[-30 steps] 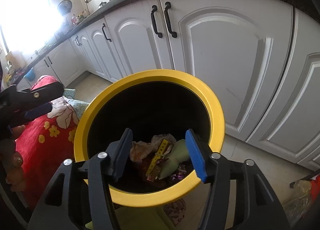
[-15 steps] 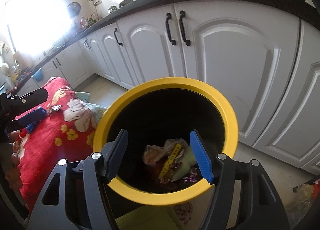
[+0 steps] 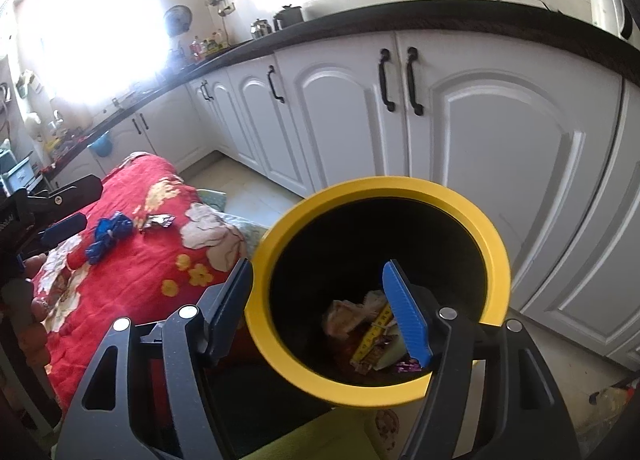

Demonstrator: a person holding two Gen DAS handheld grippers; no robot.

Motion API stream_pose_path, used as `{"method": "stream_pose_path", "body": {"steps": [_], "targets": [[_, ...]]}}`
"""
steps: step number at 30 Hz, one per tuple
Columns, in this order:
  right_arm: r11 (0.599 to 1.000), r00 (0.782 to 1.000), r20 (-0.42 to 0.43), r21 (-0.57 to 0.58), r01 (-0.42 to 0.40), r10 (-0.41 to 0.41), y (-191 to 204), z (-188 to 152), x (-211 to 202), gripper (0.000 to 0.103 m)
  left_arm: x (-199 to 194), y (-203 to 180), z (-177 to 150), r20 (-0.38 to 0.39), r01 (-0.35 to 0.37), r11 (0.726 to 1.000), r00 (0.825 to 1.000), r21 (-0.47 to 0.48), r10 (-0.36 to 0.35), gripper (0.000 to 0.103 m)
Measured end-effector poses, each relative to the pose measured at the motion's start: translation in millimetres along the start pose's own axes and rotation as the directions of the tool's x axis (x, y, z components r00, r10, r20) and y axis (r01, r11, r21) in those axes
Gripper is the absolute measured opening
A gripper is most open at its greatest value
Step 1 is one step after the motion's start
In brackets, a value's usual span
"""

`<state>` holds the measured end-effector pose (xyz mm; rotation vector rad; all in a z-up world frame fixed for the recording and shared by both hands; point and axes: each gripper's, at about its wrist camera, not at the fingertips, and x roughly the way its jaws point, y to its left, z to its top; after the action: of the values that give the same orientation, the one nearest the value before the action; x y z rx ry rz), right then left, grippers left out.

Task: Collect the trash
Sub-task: 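Move both tools back over the table toward the remaining trash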

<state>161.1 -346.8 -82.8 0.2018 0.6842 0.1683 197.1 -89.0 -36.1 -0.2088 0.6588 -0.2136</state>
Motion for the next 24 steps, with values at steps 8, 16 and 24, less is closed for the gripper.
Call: {"method": "stream_pose_path", "body": {"steps": [8, 16, 24], "targets": [[0.999, 0.999, 0.012, -0.04, -0.029, 0.03, 23.9, 3.0, -6.1, 0.065, -17.1, 14.4, -0.1, 0.027, -0.02, 1.0, 0.999, 0.0, 0.02, 0.092], [0.995, 0.998, 0.015, -0.077, -0.058, 0.06, 46.7, 3.8, -8.9, 0.068, -33.4, 31.7, -1.3, 0.044, -0.048, 0.999, 0.998, -0.013, 0.048, 0.092], [0.99, 0.996, 0.016, -0.109, -0.086, 0.089, 69.8, 4.9, -9.7, 0.069, -46.0, 50.7, -4.0, 0.055, -0.07, 0.997, 0.996, -0.035, 0.072, 0.092]]}}
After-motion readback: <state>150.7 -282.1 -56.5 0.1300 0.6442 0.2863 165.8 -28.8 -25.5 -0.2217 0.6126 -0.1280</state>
